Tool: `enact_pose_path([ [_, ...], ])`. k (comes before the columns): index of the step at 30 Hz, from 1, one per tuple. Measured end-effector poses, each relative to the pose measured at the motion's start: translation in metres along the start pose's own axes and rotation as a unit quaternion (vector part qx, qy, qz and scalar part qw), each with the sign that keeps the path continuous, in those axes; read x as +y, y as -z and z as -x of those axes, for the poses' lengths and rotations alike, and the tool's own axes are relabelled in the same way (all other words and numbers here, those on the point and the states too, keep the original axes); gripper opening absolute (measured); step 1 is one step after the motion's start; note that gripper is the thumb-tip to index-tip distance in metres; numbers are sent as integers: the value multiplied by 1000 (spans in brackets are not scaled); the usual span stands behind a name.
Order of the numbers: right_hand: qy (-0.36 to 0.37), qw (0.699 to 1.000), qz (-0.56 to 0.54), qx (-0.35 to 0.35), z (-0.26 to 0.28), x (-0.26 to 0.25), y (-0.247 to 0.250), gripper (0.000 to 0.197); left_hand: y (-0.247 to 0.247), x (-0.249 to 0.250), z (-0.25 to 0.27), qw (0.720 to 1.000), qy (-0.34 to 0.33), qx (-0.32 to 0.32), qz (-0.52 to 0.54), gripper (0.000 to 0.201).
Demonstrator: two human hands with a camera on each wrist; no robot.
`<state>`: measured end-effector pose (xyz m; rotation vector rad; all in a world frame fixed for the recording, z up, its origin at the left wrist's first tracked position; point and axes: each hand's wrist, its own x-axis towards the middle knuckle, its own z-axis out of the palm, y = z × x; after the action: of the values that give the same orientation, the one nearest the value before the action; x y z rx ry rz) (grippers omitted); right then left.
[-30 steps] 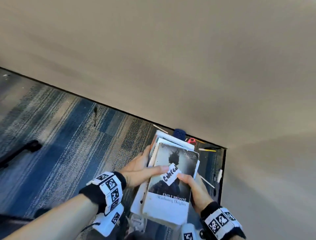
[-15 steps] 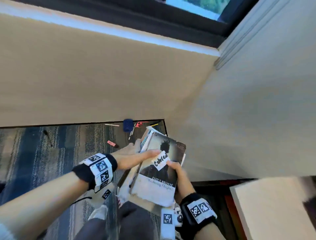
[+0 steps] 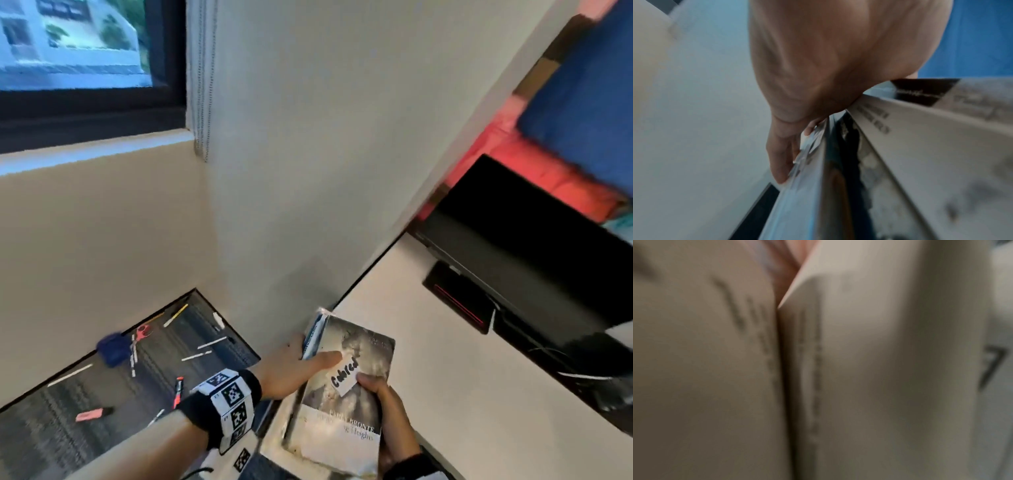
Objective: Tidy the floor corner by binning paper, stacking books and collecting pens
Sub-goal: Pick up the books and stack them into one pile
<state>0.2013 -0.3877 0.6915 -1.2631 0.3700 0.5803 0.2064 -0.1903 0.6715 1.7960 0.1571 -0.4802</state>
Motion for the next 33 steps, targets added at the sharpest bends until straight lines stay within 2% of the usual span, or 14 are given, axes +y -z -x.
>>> enact_pose_path([
  [4,17,999,-48,4,-23,-35,64,59,-44,36,-60,997,21,-54,-55,117],
  [6,18,997,-79,4,-37,-52,95,58,-67,48,-90,995,20,-67,-72,119],
  [9,12,994,-106,17,-63,-76,127,51,-92,66,-122,997,7,-67,-40,118],
  [13,-1,995,-94,35,-99,-102,150,40,-110,84,-147,995,-17,-97,30,87],
  [14,-15,995,-84,43,-107,-104,154,41,-112,85,-151,995,-17,-97,18,89],
  [16,-45,996,-45,59,-119,-110,161,47,-116,80,-161,997,-13,-77,-18,106],
  [18,-47,996,5,69,-132,-111,173,48,-117,73,-166,997,5,-51,-57,118],
  [20,-53,994,47,82,-137,-111,177,47,-119,69,-165,995,63,-45,-62,125],
  [21,-67,995,31,72,-136,-111,175,45,-119,66,-163,993,91,-51,-51,121],
  [24,-96,993,-56,38,-130,-110,166,43,-125,69,-163,991,124,-55,-9,89],
  [29,-68,993,-96,23,-147,-132,148,38,-112,81,-189,992,125,19,-2,72],
  [31,-61,993,-100,25,-166,-141,143,40,-101,88,-205,991,110,69,30,65],
  [33,-55,993,-96,31,-190,-149,140,43,-97,103,-214,987,94,131,9,59],
])
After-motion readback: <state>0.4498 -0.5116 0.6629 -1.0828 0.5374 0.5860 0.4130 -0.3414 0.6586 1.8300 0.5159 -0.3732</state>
